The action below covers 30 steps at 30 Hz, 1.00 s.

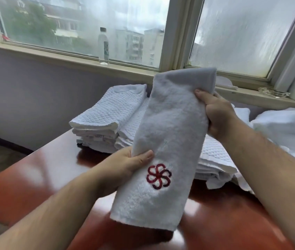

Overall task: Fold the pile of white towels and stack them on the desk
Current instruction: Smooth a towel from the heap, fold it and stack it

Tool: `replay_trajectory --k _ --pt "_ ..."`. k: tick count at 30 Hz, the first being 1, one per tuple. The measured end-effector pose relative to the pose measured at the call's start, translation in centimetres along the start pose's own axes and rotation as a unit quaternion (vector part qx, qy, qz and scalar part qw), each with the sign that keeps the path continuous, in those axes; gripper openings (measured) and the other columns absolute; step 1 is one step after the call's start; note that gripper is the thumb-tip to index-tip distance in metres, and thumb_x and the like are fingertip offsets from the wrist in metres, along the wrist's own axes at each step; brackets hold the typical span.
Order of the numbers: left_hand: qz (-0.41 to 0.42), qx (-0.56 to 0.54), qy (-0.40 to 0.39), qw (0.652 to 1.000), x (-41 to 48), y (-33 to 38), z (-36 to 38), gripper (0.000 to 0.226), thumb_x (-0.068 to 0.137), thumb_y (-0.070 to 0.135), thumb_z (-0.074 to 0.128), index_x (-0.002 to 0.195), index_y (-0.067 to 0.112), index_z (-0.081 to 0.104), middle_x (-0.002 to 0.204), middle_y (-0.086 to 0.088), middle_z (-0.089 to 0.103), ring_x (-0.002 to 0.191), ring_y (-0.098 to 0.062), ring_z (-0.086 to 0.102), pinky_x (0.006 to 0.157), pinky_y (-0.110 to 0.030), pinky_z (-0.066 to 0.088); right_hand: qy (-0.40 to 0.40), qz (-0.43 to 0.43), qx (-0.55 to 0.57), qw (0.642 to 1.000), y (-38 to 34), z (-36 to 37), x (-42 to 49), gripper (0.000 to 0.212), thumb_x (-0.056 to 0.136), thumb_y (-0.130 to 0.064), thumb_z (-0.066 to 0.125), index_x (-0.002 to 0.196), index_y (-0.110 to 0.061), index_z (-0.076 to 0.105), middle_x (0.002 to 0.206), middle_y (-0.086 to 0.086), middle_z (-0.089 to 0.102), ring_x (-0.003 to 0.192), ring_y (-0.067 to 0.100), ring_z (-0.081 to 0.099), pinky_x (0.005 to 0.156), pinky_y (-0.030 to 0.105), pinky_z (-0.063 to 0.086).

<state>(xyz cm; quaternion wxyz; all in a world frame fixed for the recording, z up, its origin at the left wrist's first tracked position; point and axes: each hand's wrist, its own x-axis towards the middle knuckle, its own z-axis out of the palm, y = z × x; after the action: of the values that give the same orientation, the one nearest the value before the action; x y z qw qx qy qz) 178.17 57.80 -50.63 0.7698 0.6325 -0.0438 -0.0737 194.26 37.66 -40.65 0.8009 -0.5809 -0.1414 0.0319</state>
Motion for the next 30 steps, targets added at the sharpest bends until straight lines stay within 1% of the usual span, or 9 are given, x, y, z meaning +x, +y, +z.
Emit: replay_trajectory --k 5,8,10,12,14,18,21,25,30 --pt "0.001 0.022 0.032 0.999 4.7 5.3 -2.7 0.036 0.088 0.038 0.066 0.101 0.006 0.076 0.106 -0.022 0.074 0.091 -0.036 0.075 0.068 -0.04 0.062 -0.011 0.002 0.009 1.0 -1.0 2.5 7.9 0.037 0.099 -0.019 0.059 0.135 -0.009 0.059 0.121 0.02 0.071 0.107 0.036 0.071 0.085 0.05 0.061" --pt "-0.003 0.151 0.083 0.985 8.6 8.4 -5.1 0.038 0.089 0.046 0.066 0.107 0.013 0.073 0.102 -0.012 0.077 0.092 -0.031 0.075 0.077 -0.042 0.062 0.005 0.03 -0.025 0.999 -0.6 3.7 12.9 0.036 0.1 -0.021 0.06 0.133 -0.007 0.061 0.122 0.017 0.071 0.11 0.033 0.071 0.094 0.049 0.058" --pt "-0.008 0.333 0.159 0.929 11.3 9.0 -6.7 0.03 0.094 0.047 0.064 0.105 0.019 0.068 0.102 -0.003 0.076 0.093 -0.025 0.073 0.081 -0.037 0.057 0.005 0.067 -0.067 0.996 0.7 3.8 15.9 0.03 0.1 -0.02 0.06 0.124 -0.004 0.066 0.106 0.012 0.074 0.095 0.025 0.073 0.08 0.038 0.062" --pt "-0.041 0.496 0.211 0.841 13.5 8.2 -7.9 0.031 0.095 0.05 0.059 0.105 0.021 0.063 0.111 0.002 0.069 0.099 -0.02 0.064 0.08 -0.032 0.045 -0.012 0.107 -0.104 0.989 3.2 3.2 18.3 0.018 0.102 -0.014 0.054 0.102 -0.005 0.069 0.072 0.005 0.07 0.059 0.014 0.067 0.048 0.023 0.052" --pt "-0.079 0.543 0.213 0.808 14.8 6.7 -8.5 0.033 0.095 0.053 0.057 0.111 0.024 0.062 0.117 0.003 0.064 0.105 -0.02 0.057 0.084 -0.032 0.037 0.014 0.146 -0.129 0.981 6.5 2.0 19.9 0.024 0.103 -0.017 0.054 0.082 -0.007 0.062 0.061 0.003 0.063 0.043 0.012 0.059 0.041 0.019 0.044" --pt "-0.071 0.545 0.229 0.804 15.8 5.0 -8.9 0.029 0.09 0.06 0.057 0.094 0.032 0.057 0.097 0.013 0.056 0.095 -0.017 0.054 0.081 -0.033 0.037 0.066 0.165 -0.171 0.969 10.5 0.0 21.5 0.018 0.094 -0.015 0.069 0.101 0.002 0.068 0.08 0.014 0.076 0.066 0.026 0.075 0.05 0.034 0.058" --pt "-0.064 0.541 0.241 0.803 15.5 5.2 -8.5 0.03 0.09 0.061 0.058 0.103 0.034 0.054 0.104 0.012 0.057 0.1 -0.016 0.054 0.085 -0.034 0.039 0.098 0.137 -0.198 0.966 10.2 -0.1 22.2 0.013 0.093 -0.013 0.07 0.1 -0.002 0.067 0.083 0.015 0.075 0.063 0.027 0.075 0.049 0.036 0.059" --pt "-0.034 0.55 0.275 0.788 14.5 5.8 -7.2 0.044 0.092 0.054 0.058 0.129 0.031 0.053 0.123 0.004 0.06 0.101 -0.016 0.054 0.08 -0.031 0.038 0.088 0.094 -0.242 0.962 9.9 0.2 22.2 0.022 0.094 -0.026 0.069 0.107 -0.008 0.066 0.107 0.014 0.071 0.094 0.035 0.072 0.089 0.051 0.059" --pt "-0.009 0.608 0.276 0.744 13.9 5.0 -5.8 0.049 0.094 0.052 0.055 0.136 0.031 0.041 0.115 0.0 0.058 0.095 -0.02 0.056 0.077 -0.033 0.043 0.072 0.048 -0.307 0.948 9.6 1.0 22.1 0.033 0.097 -0.031 0.065 0.116 -0.005 0.067 0.111 0.014 0.07 0.102 0.036 0.068 0.094 0.054 0.056"
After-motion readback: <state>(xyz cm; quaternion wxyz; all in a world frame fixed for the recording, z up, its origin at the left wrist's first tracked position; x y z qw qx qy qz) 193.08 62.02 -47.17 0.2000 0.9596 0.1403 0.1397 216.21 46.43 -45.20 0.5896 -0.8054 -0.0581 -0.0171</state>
